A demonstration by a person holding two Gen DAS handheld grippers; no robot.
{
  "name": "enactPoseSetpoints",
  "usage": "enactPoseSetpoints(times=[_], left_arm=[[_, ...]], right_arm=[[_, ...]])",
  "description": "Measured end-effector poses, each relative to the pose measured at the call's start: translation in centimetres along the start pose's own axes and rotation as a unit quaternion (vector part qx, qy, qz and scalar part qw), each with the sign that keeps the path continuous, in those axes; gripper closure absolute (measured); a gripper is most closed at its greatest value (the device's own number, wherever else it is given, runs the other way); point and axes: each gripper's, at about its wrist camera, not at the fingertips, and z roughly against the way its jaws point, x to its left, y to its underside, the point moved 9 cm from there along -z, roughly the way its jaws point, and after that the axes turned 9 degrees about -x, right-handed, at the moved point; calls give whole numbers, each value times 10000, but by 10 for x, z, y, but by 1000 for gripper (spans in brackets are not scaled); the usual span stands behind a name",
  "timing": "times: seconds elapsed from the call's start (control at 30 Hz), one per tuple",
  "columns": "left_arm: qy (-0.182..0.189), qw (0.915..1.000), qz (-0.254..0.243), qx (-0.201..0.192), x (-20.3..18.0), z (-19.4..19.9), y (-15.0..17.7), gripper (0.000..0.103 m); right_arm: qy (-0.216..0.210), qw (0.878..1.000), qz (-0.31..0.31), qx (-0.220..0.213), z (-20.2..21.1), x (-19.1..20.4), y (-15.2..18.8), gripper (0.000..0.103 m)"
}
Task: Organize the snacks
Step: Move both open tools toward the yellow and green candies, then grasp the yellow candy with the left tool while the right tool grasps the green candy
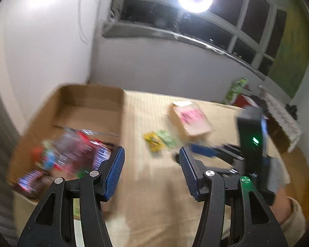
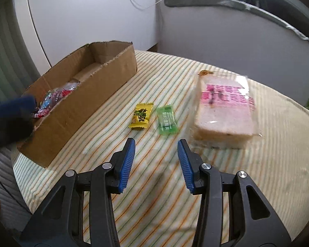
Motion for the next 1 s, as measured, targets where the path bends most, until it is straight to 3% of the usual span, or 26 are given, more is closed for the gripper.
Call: enactPoseSetpoints(times=[0.2,0.43,0.6,0.77,0.9,1.0], left_arm=[[-94,9998,72,175,-1,-9,14,49],[-109,9994,70,327,-6,-24,21,49],[-172,9988,48,453,-8,-41,26,49],[-631,9975,-70,312,-6,-53,23,48],[-486,9976,308,388,-2,-48,21,48],[-302,9975,553,331,-6,-43,19,48]], right_arm=[[-103,9998,97,107,-23,-3,-11,59],[218,9993,-279,109,-24,-39,-3,59],[-22,9995,254,193,-24,-25,-3,59],[-68,9986,429,303,-39,-25,-12,59],[-187,9975,554,387,-51,-21,-15,59],[-553,9956,578,492,-52,-24,-16,66]])
